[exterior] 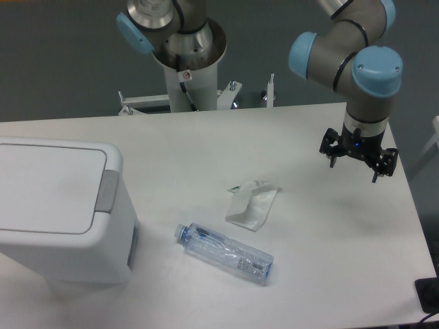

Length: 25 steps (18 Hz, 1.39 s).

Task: Open the trash can
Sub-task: 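Move the open gripper across the table toward the white trash can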

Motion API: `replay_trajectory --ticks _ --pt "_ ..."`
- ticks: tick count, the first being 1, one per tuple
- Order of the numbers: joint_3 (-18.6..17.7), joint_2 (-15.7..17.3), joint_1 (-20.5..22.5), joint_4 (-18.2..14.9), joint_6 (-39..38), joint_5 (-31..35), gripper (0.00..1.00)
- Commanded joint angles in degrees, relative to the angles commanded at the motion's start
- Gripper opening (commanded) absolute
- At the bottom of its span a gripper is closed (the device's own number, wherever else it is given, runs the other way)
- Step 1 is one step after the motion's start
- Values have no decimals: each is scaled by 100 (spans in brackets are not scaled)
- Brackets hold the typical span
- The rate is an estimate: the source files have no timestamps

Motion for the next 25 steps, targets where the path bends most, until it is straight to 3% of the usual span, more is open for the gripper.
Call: replay_trajectory --ticks 12,15,25 --pt "-9 0 -9 -17 -167 -79 100" --pt "-219 105 -79 9 -228 -333 100" --pt "-246 264 -729 18 -2811 -879 100"
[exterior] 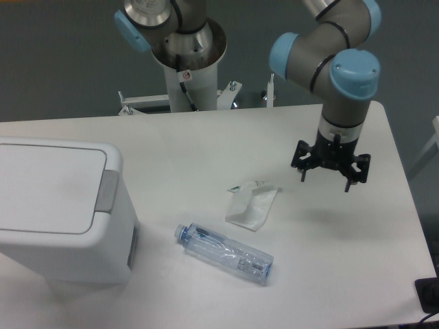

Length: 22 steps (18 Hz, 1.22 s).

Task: Open the trash can
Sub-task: 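Move the open gripper across the table toward the white trash can, then position the gripper fingers at the lid edge of the trash can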

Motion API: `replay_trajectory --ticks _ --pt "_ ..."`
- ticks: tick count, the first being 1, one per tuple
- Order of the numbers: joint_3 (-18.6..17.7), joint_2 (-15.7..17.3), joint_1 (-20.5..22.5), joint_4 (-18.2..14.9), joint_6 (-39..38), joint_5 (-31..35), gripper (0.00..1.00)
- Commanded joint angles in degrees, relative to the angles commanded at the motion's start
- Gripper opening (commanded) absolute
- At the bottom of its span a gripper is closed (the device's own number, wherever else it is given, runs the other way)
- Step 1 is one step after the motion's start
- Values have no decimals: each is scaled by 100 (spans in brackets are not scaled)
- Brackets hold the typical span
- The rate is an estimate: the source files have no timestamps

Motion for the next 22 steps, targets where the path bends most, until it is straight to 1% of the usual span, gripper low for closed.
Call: replay_trajectory --ticks 3,4,7,10,11,12,15,17,21,22 --pt "0 -9 -255 0 -247 0 100" --pt "-17 -17 -334 -26 -222 -44 100" --pt "-61 -18 -396 -44 -248 -806 100" --pt "8 44 -484 -44 -729 -1404 100" --pt "104 79 -623 -35 -1088 -1693 100" --pt "192 131 -668 -44 -1274 -1853 100" --pt "430 219 -871 -35 -1906 -2170 100" --pt "518 421 -958 -35 -2433 -2442 100" --pt "510 650 -1012 -18 -2550 -2864 100" --pt "510 659 -1125 -18 -2559 -2909 100"
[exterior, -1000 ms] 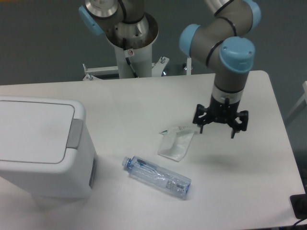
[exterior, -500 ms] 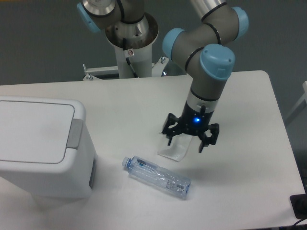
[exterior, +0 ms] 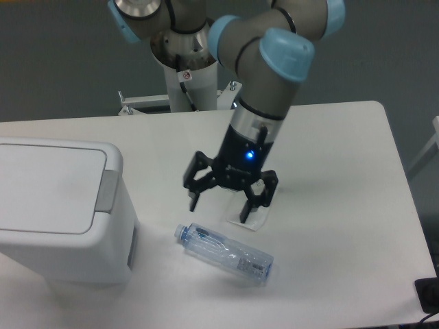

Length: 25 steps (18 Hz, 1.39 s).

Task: Open the trash can
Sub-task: 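Position the gripper fingers at the lid edge of the trash can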

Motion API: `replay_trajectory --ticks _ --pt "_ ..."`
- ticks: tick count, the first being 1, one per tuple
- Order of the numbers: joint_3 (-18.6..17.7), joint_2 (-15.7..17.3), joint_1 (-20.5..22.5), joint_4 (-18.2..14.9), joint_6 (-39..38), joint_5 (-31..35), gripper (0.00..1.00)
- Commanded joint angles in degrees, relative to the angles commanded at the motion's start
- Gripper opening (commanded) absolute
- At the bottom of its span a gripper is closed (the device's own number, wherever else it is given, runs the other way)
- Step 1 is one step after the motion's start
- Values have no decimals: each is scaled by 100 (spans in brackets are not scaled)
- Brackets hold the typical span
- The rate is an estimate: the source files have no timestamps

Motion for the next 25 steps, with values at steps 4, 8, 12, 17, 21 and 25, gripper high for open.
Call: replay_trajectory --ticks 4,8,12,17,21,25 --pt "0 52 -308 44 -70 26 100" --pt "-88 88 -581 53 -70 52 100" --pt "-141 88 -687 44 -79 79 100" --pt "-141 88 -766 44 -88 87 100" --pt "-149 79 -792 44 -88 87 100" --pt "-149 44 -801 53 -62 87 100"
